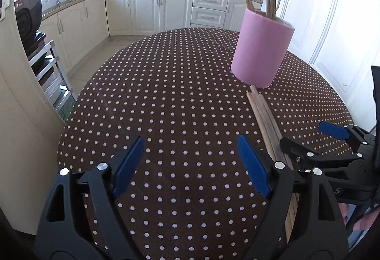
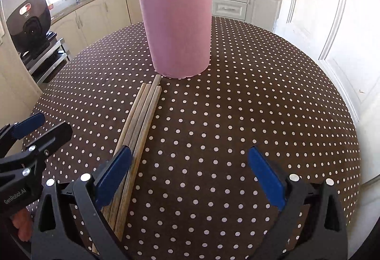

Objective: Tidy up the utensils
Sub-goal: 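Withdraw both tools from the cup and move down toward the chopstick row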

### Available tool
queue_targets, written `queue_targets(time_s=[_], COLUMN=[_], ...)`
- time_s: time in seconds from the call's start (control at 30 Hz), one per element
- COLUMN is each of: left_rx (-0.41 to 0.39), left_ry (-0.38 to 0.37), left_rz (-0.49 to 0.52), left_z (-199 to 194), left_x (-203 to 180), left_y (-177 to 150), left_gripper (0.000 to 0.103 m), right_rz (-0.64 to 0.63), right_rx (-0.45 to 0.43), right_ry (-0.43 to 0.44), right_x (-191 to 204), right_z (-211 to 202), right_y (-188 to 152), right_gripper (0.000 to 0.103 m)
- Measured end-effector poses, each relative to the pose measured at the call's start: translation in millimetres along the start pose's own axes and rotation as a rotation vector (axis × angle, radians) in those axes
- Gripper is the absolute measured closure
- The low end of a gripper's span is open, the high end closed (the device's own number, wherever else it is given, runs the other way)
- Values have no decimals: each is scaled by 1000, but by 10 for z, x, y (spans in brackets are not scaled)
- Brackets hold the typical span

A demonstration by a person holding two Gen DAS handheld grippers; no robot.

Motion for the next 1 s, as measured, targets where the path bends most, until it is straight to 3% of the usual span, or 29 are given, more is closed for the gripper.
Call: queue_targets(time_s=[0.1, 0.27, 0.7, 0.9, 0.93, 1.0], left_rx=[13, 15, 23, 27, 28, 28], left_ry=[-12, -26, -56, -55, -53, -50], left_rz=[-14, -24, -63, -62, -61, -60], left_z=[17, 10, 8, 19, 21, 23], left_x=[10, 22, 125, 112, 110, 96], left_y=[-53, -89, -108, -90, -89, -88], left_gripper=[23, 23, 23, 23, 23, 23], right_rz=[-10, 12, 51, 0, -14, -49], right_rx=[-5, -5, -6, -27, -22, -18], right_ry=[-17, 15, -17, -18, -5, -29], right_x=[44, 126, 31, 133, 171, 218], right_z=[0, -15, -67, -101, -97, -56], right_y=[5, 9, -19, -2, -6, 1], right_gripper=[8, 25, 26, 46, 55, 59])
Point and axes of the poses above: each gripper's, at about its wrist camera, not at the fingertips, and z roughly the way its jaws point, x to its left, y to its top, the point moved 8 cm from there along z, roughly the way its jaws point, and after that the axes turned 5 degrees about -y, right-handed, at the moved point
